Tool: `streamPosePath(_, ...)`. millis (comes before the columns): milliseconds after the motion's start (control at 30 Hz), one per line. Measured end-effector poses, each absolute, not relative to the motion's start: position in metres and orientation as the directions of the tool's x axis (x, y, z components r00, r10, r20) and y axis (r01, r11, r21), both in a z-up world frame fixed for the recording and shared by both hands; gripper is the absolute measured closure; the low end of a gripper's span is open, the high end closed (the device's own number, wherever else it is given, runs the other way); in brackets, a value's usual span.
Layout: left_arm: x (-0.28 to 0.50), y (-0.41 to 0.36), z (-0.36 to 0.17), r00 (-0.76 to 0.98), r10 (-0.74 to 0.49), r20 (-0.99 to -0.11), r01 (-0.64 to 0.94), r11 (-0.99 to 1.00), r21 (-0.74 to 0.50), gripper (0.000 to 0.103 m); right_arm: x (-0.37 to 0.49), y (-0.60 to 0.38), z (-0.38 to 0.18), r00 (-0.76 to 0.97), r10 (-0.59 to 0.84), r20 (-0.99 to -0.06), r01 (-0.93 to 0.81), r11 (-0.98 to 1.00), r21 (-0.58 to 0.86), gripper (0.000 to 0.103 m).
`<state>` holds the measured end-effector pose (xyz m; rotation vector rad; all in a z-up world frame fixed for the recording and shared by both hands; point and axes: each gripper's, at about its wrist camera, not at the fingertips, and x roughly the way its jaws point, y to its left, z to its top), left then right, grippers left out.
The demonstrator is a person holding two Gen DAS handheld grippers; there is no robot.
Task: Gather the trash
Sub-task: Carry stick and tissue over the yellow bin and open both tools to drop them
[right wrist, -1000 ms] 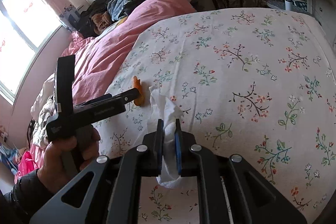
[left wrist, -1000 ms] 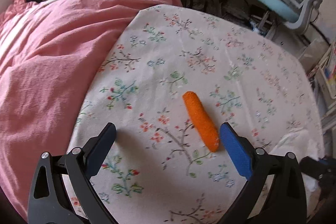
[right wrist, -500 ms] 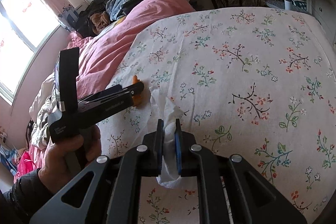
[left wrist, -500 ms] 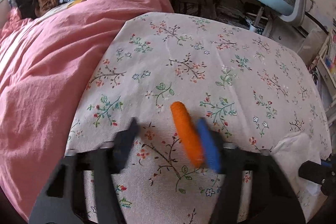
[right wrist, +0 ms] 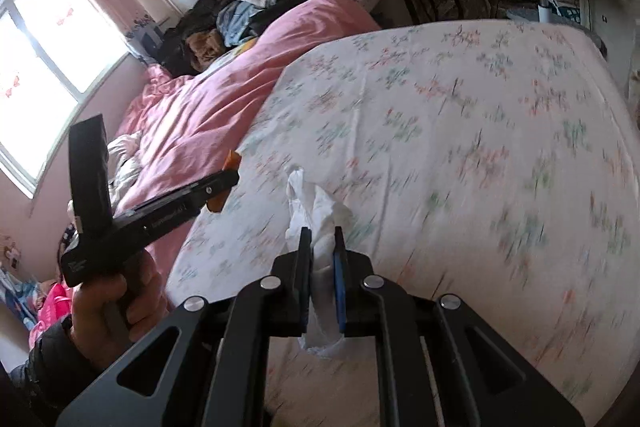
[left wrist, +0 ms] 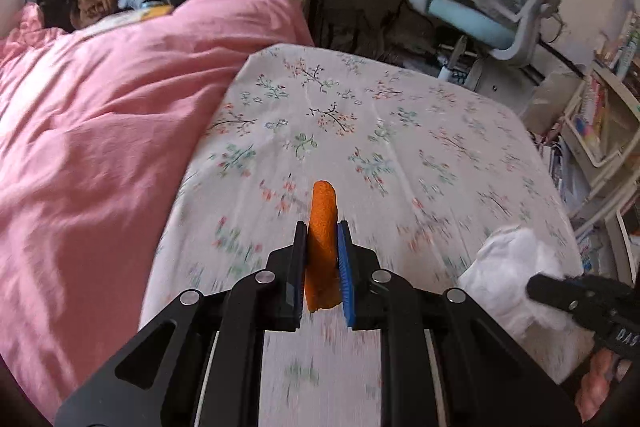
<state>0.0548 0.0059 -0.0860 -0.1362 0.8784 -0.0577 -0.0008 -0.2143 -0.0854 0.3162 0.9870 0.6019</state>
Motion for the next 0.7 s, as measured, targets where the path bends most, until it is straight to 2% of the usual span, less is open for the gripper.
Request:
streamPosePath(233, -0.031, -0.001, -0.074, 0.660, -0.108, -0.744, 0.038, 0.993, -0.110, 0.089, -0.087, -0.197, -0.082, 0.401, 0.608, -0.685, -0.396, 0.790, 0.468, 0.091)
streamPosePath(367, -0.078, -0.010, -0.079, 0.645, -0.124, -0.754, 0.060, 0.992, -0.112, 0.089, -0.129, -0.193, -0.097, 0.366, 0.586, -0.723, -0.397, 0.801, 0.448, 0.091)
streamPosePath(700, -0.149, -0.028, -0.101, 0.587, -0.153, -0.795, 0.095, 0.988, -0.120, 0.088, -0.170, -0.193, -0.129, 0.293, 0.513, -0.806, -0.328, 0.846, 0.420, 0.089)
